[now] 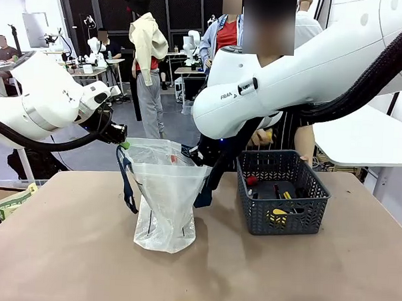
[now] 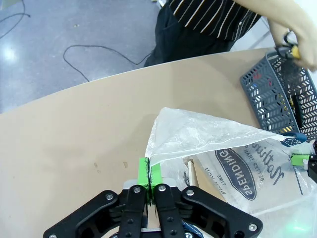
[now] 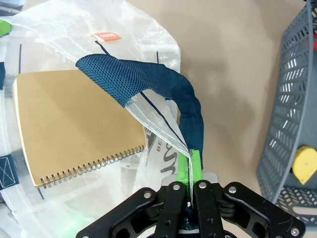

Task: Transfer purchased items from the store into the shopping bag.
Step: Move the Reusable shopping bag to the right side of the table.

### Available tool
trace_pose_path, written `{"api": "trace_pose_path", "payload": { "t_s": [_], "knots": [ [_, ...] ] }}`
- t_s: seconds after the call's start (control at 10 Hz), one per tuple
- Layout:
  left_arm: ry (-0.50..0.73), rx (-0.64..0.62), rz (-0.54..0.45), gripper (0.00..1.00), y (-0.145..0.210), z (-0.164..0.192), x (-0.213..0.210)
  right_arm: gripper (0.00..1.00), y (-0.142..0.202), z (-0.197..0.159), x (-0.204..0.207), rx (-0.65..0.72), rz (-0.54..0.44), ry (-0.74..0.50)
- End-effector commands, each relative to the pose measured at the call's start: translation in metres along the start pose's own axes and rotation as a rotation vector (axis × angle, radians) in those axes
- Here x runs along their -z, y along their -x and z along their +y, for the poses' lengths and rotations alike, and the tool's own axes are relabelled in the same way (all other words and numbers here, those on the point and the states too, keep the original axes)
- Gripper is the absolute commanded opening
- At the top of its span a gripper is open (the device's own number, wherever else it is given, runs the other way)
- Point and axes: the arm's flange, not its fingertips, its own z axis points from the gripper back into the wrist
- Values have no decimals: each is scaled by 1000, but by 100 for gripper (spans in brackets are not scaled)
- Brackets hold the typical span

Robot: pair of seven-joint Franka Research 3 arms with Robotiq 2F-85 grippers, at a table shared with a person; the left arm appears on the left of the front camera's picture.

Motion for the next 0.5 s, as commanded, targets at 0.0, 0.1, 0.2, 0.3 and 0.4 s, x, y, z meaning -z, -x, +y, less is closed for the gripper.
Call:
{"api": "trace_pose_path", "payload": {
  "t_s": [0.0,0.1,0.2,0.3,0.4],
  "knots": [
    [0,-11,-6,0,2,2,-5,0,3,-4,-1,10,3,-1],
    [0,-11,-6,0,2,2,-5,0,3,-4,-1,10,3,-1],
    [0,-11,-6,0,2,2,-5,0,3,-4,-1,10,3,-1],
    [0,-11,-6,0,2,2,-5,0,3,-4,-1,10,3,-1],
    [0,-11,-6,0,2,2,-5,0,3,-4,-1,10,3,-1]
  ]
}}
